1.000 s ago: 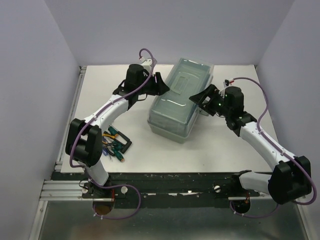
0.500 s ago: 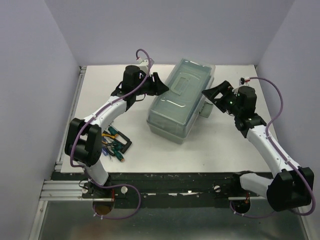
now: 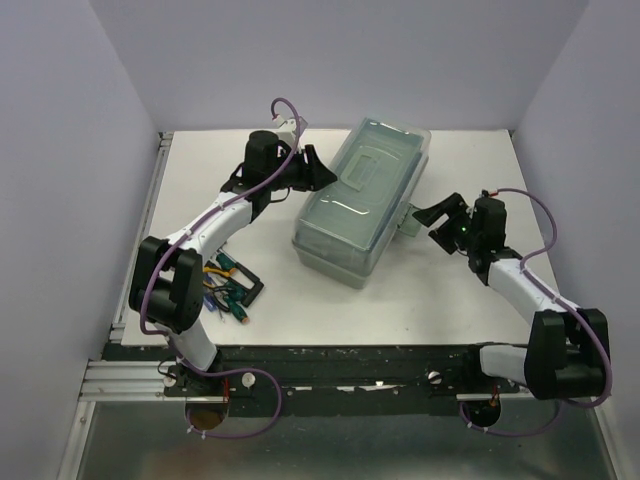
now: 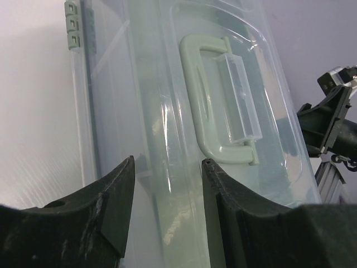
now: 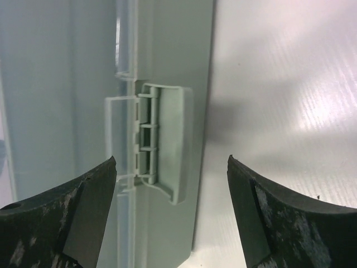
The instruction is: Pack the tool kit
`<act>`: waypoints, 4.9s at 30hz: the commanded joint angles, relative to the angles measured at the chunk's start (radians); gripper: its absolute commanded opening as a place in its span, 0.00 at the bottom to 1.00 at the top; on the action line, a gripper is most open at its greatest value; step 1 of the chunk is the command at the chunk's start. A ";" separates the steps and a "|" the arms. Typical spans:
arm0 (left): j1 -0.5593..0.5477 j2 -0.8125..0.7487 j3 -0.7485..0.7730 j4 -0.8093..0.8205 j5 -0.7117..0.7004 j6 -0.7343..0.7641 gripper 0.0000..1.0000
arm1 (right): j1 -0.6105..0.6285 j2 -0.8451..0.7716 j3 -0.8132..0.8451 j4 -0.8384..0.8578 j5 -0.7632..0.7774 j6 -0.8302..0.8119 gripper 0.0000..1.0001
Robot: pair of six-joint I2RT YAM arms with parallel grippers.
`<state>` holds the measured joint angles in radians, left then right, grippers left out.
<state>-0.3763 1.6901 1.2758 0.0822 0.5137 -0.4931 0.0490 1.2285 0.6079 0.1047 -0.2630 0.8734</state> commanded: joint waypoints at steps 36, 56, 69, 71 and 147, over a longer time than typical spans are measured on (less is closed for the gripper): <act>-0.351 0.088 0.488 -0.535 -0.532 0.303 0.87 | -0.021 0.295 -0.115 0.547 -0.179 0.111 0.32; -0.427 0.167 0.583 -0.568 -0.376 0.320 0.81 | -0.018 0.296 -0.115 0.538 -0.173 0.104 0.31; -0.493 0.322 0.711 -0.705 -0.555 0.424 0.75 | -0.018 0.296 -0.115 0.538 -0.171 0.099 0.31; -0.503 0.335 0.718 -0.713 -0.583 0.452 0.71 | -0.020 0.298 -0.117 0.540 -0.171 0.098 0.31; -0.503 0.324 0.701 -0.466 -1.284 1.038 0.60 | -0.018 0.374 -0.137 0.578 -0.147 0.099 0.19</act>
<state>-0.9871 2.0579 2.0003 -0.3584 -0.5972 0.4870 0.0311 1.5772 0.4896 0.7517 -0.4141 1.0218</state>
